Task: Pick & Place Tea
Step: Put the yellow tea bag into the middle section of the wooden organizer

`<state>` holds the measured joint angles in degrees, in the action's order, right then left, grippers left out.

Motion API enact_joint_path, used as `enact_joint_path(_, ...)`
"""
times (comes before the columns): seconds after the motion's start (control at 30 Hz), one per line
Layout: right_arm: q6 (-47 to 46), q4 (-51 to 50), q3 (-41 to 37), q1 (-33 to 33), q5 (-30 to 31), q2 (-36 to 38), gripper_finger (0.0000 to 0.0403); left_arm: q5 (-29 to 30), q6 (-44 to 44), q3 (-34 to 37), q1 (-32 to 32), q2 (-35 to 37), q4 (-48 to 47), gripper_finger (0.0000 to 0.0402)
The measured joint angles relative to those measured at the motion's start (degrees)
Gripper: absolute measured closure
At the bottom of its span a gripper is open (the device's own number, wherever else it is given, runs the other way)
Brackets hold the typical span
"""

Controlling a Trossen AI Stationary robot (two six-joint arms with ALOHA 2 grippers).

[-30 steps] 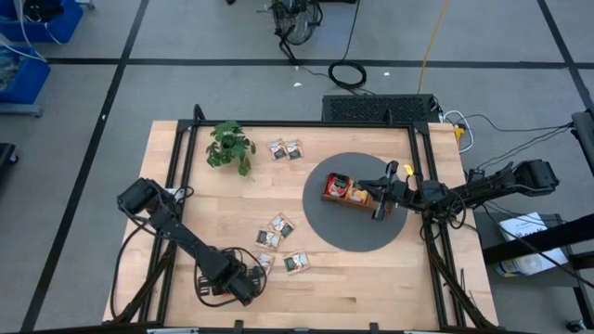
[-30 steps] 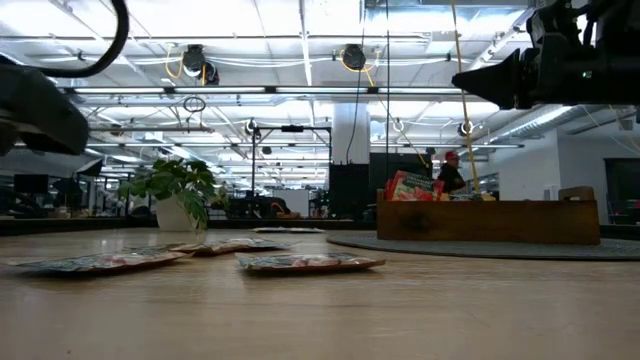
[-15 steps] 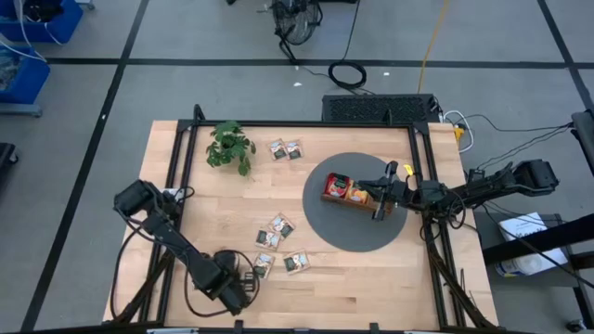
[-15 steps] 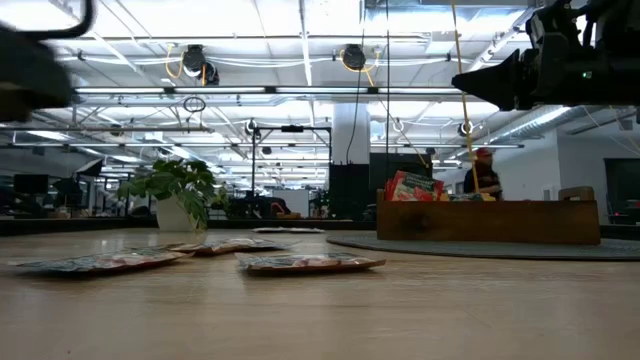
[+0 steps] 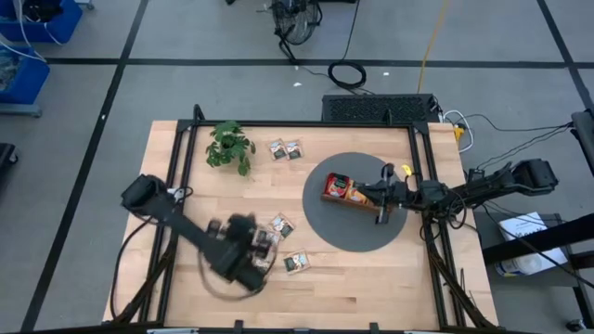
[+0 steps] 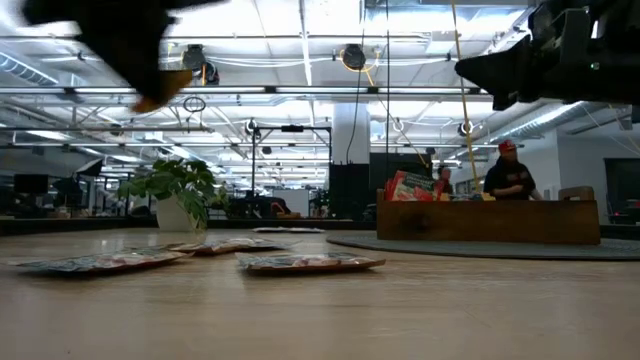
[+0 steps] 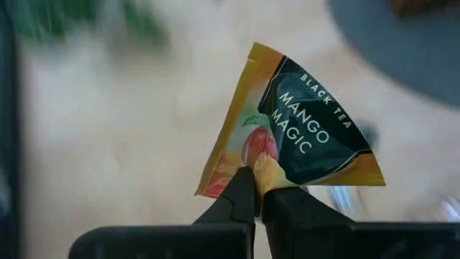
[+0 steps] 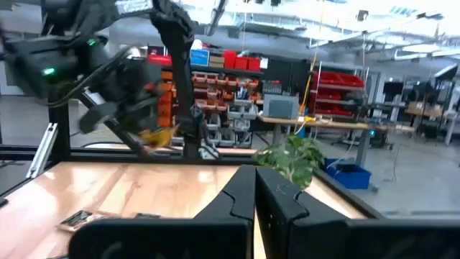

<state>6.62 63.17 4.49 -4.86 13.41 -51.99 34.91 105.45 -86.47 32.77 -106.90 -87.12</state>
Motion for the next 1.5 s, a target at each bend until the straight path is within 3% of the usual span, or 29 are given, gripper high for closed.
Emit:
enact_joint_path(0.2, -3.03, 2.19, 0.0, 0.02, 0.4, -3.61, 0.0403, 21.43, -35.28, -1.28, -11.78, 0.03, 10.21, 0.0391)
enact_joint_path(0.33, -2.9, 2.9, 1.68, 0.07, 7.3, -7.47, 0.0403, 32.13, -58.67, -1.28, -18.2, 0.1, 27.03, 0.0391)
enact_joint_path(0.43, -1.3, 1.9, 4.54, 1.1, 9.98, -11.98, 0.0402, 33.88, -77.36, -1.28, -21.45, 0.1, 42.58, 0.0391)
enact_joint_path(0.6, 5.06, -0.85, 10.05, 2.35, 9.84, -19.46, 0.0367, 28.23, -100.25, 0.12, -23.79, 0.12, 63.72, 0.0391)
enact_joint_path(0.83, 7.54, 0.48, 14.93, 4.36, 4.83, -20.97, 0.0251, 26.4, -105.47, 0.89, -24.23, 0.04, 67.68, 0.0391)
enact_joint_path(0.97, 1.24, 0.38, 18.07, 7.94, -5.06, -20.63, 0.0207, 25.94, -108.17, 0.97, -24.23, -0.73, 67.54, 0.0391)
enact_joint_path(1.07, -6.11, -3.32, 21.25, 11.25, -13.47, -20.69, 0.0198, 26.64, -109.67, 0.94, -24.23, -1.53, 67.48, 0.0391)
enact_joint_path(1.23, -14.48, -9.93, 25.61, 14.71, -19.21, -20.69, 0.0202, 28.15, -113.17, 0.95, -24.06, -2.35, 67.7, 0.0391)
enact_joint_path(1.5, -23.62, -15.23, 28.04, 16.99, -21.14, -20.71, 0.0206, 33.02, -117.69, 0.93, -24.02, -2.74, 68.25, 0.0391)
